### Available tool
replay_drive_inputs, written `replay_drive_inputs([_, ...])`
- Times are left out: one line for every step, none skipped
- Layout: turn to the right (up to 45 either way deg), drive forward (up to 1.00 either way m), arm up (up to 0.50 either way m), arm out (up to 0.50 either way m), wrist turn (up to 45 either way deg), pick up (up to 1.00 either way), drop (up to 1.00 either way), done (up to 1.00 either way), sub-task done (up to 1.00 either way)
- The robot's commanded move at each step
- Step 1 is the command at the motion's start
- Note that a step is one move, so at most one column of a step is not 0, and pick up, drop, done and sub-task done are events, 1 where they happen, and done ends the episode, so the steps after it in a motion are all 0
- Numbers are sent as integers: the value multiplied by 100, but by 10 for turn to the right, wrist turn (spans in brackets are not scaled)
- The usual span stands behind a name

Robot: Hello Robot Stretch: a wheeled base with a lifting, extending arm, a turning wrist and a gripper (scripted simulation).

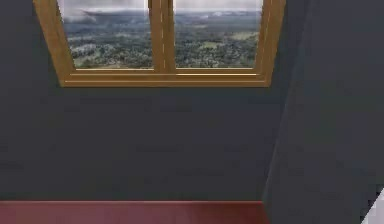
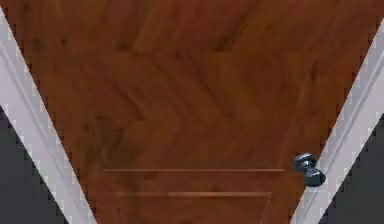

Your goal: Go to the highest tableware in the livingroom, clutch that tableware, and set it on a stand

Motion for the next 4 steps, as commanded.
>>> replay_drive_inputs([-450, 0, 0, 0, 0, 0, 0, 0, 0])
replay_drive_inputs([-450, 0, 0, 0, 0, 0, 0, 0, 0])
replay_drive_inputs([0, 15, 0, 0, 0, 0, 0, 0, 0])
replay_drive_inputs([-180, 0, 0, 0, 0, 0, 0, 0, 0])
